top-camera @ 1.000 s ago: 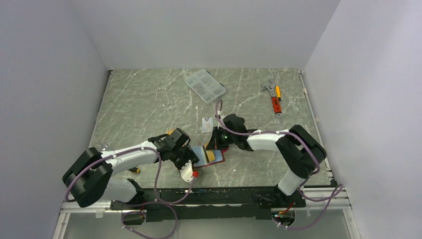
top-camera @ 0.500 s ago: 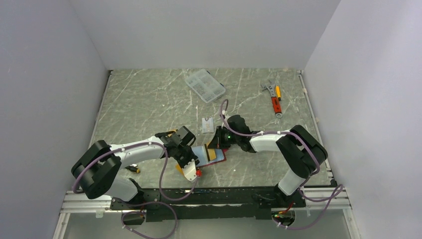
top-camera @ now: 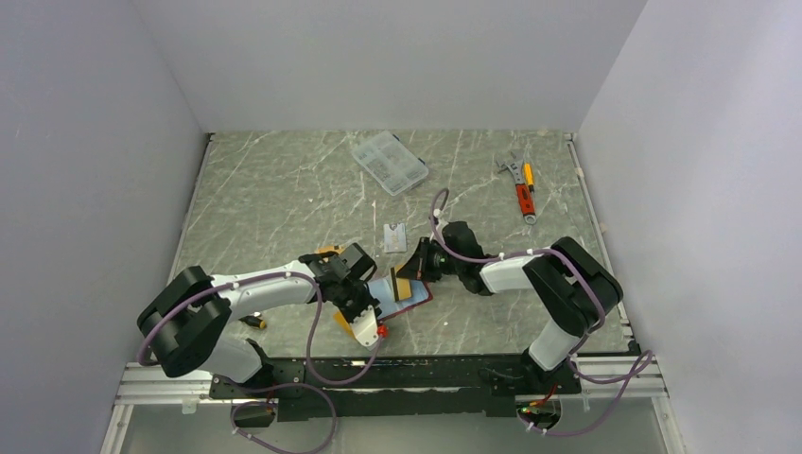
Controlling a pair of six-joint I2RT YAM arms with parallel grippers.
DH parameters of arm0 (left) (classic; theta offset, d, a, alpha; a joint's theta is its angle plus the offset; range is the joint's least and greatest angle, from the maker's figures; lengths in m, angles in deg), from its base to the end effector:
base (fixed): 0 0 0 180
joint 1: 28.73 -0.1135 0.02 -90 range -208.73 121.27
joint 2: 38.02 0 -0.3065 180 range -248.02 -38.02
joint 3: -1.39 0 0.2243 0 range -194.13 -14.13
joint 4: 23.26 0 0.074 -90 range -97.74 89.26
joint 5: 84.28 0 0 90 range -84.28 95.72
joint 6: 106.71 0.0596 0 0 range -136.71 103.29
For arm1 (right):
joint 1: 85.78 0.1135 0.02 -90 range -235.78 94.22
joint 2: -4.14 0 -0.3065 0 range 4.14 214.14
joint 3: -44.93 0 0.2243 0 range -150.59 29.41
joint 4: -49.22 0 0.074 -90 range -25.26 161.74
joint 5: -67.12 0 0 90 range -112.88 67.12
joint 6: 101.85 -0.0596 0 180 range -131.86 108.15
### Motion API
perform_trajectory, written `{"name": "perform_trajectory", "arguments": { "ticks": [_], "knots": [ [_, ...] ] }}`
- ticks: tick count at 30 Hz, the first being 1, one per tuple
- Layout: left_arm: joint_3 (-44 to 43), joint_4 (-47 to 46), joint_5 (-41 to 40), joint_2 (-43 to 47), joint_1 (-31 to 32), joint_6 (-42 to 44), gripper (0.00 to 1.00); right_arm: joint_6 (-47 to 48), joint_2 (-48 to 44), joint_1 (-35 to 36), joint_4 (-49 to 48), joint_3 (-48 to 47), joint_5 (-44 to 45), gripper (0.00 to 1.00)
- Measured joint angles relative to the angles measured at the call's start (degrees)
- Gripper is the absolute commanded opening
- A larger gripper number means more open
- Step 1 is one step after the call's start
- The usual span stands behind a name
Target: Put the credit cards into the card holder
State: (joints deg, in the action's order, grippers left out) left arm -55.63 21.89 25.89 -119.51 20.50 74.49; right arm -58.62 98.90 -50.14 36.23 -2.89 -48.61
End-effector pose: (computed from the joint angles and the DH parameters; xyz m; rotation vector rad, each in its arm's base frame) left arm 0.1307 -0.1831 0.2019 2.5450 0.8247 -0.2719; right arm 0.2324 0.1985 0.1837 -0.0573 2.4031 1.2467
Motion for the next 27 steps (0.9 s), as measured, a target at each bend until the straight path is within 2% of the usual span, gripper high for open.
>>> {"name": "perform_trajectory", "arguments": {
  "ticks": [18, 27],
  "knots": [
    [0.0, -0.2, -0.4, -0.9, 0.7, -3.4, 0.1, 0.2, 3.3, 0.4, -1.5, 0.3, -3.3, 0.0],
    [0.1, -0.4, -1.0, -0.9, 1.2, -3.9, 0.09, 0.9, 3.4, 0.4, -1.2, 0.3, -4.3, 0.0]
  ]
}}
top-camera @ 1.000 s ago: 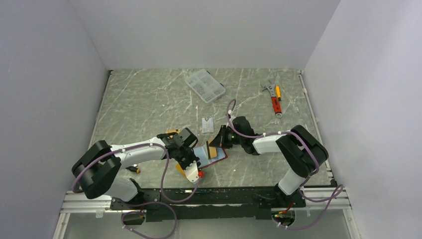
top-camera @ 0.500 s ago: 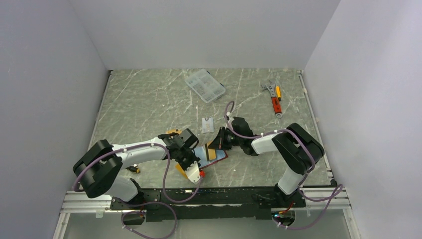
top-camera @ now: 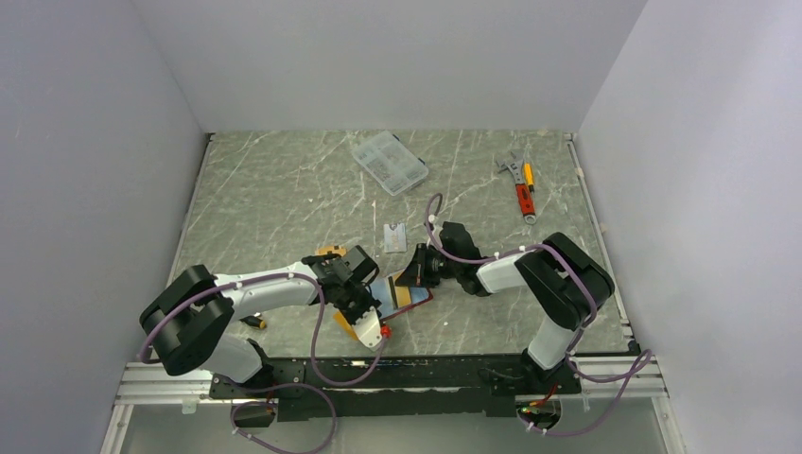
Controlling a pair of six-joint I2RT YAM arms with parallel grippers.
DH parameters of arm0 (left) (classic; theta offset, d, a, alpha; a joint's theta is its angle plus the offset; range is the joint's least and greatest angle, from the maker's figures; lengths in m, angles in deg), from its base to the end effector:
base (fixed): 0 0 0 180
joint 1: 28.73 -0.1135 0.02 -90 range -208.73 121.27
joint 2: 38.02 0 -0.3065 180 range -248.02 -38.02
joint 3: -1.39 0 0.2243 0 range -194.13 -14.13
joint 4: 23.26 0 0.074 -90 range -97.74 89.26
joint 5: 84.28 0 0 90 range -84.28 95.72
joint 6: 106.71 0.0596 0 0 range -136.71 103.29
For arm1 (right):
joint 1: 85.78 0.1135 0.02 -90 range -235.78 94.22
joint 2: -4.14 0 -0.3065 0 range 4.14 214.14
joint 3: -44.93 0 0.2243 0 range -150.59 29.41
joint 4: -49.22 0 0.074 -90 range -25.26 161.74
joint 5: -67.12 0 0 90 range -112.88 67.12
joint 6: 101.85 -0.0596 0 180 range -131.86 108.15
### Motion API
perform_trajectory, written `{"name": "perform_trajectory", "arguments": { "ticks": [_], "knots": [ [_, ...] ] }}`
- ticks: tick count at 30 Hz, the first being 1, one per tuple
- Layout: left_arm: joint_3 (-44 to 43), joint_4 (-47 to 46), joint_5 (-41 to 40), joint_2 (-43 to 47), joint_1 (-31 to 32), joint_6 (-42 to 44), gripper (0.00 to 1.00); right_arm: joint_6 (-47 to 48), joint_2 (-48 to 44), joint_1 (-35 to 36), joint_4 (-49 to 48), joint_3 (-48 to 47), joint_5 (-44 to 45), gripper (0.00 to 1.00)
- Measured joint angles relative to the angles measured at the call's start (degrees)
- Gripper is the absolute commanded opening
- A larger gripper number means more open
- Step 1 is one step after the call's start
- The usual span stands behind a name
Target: Put the credit cards into the card holder
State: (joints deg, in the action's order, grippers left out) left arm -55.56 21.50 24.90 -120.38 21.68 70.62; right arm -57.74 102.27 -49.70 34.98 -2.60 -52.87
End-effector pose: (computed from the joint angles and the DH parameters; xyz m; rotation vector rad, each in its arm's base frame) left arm 0.1290 -0.1867 0.1985 2.5437 0.8977 -0.2829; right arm 0.2305 0.2048 0.1691 -0.1205 2.4585 1.3020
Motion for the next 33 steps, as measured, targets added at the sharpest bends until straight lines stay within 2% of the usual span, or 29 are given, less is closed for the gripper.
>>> {"name": "perform_trajectory", "arguments": {
  "ticks": [18, 22, 27, 33],
  "knots": [
    [0.7, -1.2, -0.9, 0.0, 0.7, -0.3, 0.06, 2.2, 1.5, 0.0, 1.2, -1.5, -2.8, 0.0],
    [0.7, -1.3, -1.1, 0.1, 0.8, -0.7, 0.06, 3.7, 2.7, 0.0, 4.2, -4.0, -3.6, 0.25],
    [0.9, -2.0, -1.1, 0.2, 0.8, -1.4, 0.05, 6.1, 3.6, 0.2, 9.7, -8.1, -3.9, 0.48],
    [1.6, -4.0, -1.1, 0.5, 0.9, -1.6, 0.05, 8.3, 0.8, 0.8, 14.9, -9.4, -1.2, 0.55]
  ]
}}
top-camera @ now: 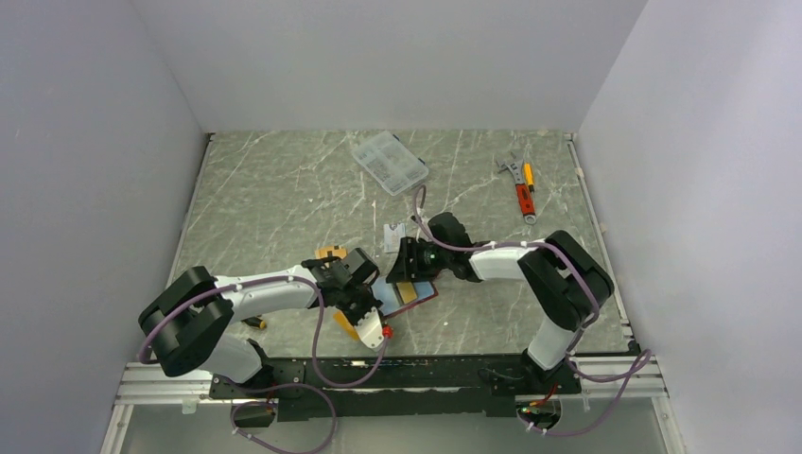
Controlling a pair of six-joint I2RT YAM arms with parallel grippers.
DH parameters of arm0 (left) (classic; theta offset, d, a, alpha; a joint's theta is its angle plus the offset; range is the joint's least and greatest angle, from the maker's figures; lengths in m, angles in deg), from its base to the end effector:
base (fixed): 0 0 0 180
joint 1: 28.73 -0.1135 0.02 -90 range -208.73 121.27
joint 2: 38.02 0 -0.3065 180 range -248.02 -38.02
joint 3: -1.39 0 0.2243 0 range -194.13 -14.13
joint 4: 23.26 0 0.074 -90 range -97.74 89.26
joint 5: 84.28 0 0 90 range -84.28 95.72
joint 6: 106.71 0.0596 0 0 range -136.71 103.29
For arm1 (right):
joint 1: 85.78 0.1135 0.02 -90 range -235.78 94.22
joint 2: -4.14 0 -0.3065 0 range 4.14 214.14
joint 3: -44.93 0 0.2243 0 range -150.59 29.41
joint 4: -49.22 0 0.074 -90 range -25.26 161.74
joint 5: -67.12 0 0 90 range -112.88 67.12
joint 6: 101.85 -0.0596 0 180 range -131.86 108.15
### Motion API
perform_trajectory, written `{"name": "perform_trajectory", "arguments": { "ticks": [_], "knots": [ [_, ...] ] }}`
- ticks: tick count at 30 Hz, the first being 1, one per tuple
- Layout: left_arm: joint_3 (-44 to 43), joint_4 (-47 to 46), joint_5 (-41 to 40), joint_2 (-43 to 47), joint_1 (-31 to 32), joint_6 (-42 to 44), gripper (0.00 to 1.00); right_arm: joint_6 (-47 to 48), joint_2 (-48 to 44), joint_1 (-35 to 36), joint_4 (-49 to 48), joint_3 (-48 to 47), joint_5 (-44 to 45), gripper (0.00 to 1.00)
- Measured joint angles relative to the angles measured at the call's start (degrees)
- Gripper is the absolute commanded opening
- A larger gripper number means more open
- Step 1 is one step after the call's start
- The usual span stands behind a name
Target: Put the credit cards into the card holder
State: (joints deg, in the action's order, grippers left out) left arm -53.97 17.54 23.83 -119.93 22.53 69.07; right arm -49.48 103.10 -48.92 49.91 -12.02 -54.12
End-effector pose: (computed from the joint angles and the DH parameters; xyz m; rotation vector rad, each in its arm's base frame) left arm 0.1281 -0.1893 0.1961 2.5088 0.8959 -0.2470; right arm 0.2425 0.2204 0.1814 -0.2919 2.5249 1.2302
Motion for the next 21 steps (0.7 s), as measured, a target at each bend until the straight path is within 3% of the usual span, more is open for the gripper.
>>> {"name": "perform_trajectory", "arguments": {
  "ticks": [7, 21],
  "knots": [
    [0.3, -0.7, 0.0, 0.1, 0.0, 0.0, 0.04, 2.0, -3.8, -0.3, 6.4, 0.1, 6.1, 0.55],
    [-1.4, -4.5, 0.1, 3.9, -0.5, -5.3, 0.03, 0.7, -4.3, -0.4, 5.4, 1.0, 6.7, 0.55]
  ]
}}
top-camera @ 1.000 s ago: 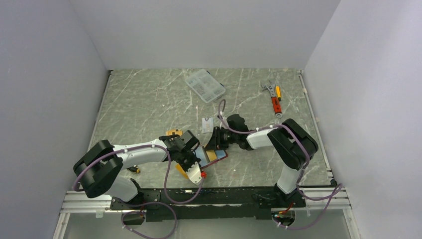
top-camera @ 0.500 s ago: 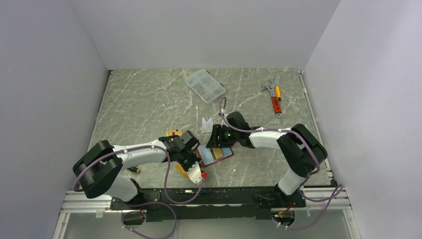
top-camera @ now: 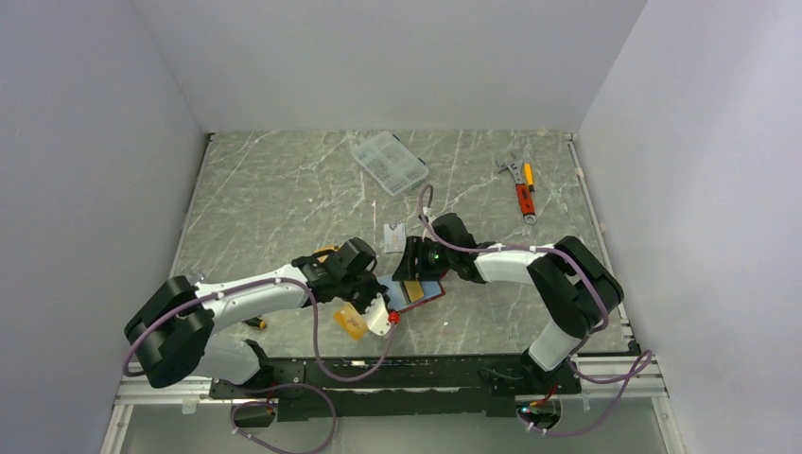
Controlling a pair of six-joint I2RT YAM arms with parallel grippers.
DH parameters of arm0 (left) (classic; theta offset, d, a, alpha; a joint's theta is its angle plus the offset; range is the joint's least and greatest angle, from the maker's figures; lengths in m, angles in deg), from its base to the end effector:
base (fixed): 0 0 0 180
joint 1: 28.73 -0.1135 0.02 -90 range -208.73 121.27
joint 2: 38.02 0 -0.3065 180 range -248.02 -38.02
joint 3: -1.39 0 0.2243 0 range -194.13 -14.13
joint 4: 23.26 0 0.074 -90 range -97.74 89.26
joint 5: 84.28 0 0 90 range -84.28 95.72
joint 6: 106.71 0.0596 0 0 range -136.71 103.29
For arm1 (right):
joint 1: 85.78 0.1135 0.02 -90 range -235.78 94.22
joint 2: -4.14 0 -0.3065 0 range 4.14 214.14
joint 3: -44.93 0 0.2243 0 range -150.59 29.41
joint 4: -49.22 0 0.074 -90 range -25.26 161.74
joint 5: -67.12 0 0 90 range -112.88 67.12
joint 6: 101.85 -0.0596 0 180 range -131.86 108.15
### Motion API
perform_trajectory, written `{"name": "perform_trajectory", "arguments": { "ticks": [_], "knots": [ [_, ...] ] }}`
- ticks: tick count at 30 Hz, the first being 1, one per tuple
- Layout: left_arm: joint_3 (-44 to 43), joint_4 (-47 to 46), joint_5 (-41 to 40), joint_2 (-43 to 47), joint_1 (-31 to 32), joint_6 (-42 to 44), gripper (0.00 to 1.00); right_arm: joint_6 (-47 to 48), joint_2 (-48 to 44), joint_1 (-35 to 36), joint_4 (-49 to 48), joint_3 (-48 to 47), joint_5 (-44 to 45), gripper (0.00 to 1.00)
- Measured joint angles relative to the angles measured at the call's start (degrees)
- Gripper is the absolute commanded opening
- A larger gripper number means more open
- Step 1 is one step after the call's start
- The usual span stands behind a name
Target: Put the credit cards into the card holder
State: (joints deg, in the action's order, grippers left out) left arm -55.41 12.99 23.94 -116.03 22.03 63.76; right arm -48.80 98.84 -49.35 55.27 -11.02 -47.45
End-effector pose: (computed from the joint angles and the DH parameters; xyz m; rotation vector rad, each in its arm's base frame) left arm 0.1347 -0.1943 0.2221 2.3328 0.9286 -0.2011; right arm 0.2355 0.2046 0.1882 -0.2190 2.5449 1.0769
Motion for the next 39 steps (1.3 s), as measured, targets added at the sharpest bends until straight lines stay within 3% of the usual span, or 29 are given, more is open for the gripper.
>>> {"name": "perform_trajectory", "arguments": {
  "ticks": [5, 12, 20, 39],
  "knots": [
    [0.2, -4.4, 1.5, 1.2, -0.1, 0.9, 0.07, -1.5, -0.4, 0.0, -1.8, 1.2, 0.3, 0.57],
    [-2.6, -5.4, 1.4, -6.4, -0.1, 1.2, 0.07, -3.1, -1.0, 0.0, -3.6, 2.4, 0.4, 0.6],
    [-2.0, -5.4, 1.0, -8.4, -0.1, 4.6, 0.06, -3.8, -1.1, 0.0, -3.7, 2.4, 0.3, 0.63],
    [-0.2, -5.0, -1.2, -9.2, 1.2, 9.6, 0.05, -1.0, -2.1, 0.5, 10.1, -3.4, 4.1, 0.69]
  ]
}}
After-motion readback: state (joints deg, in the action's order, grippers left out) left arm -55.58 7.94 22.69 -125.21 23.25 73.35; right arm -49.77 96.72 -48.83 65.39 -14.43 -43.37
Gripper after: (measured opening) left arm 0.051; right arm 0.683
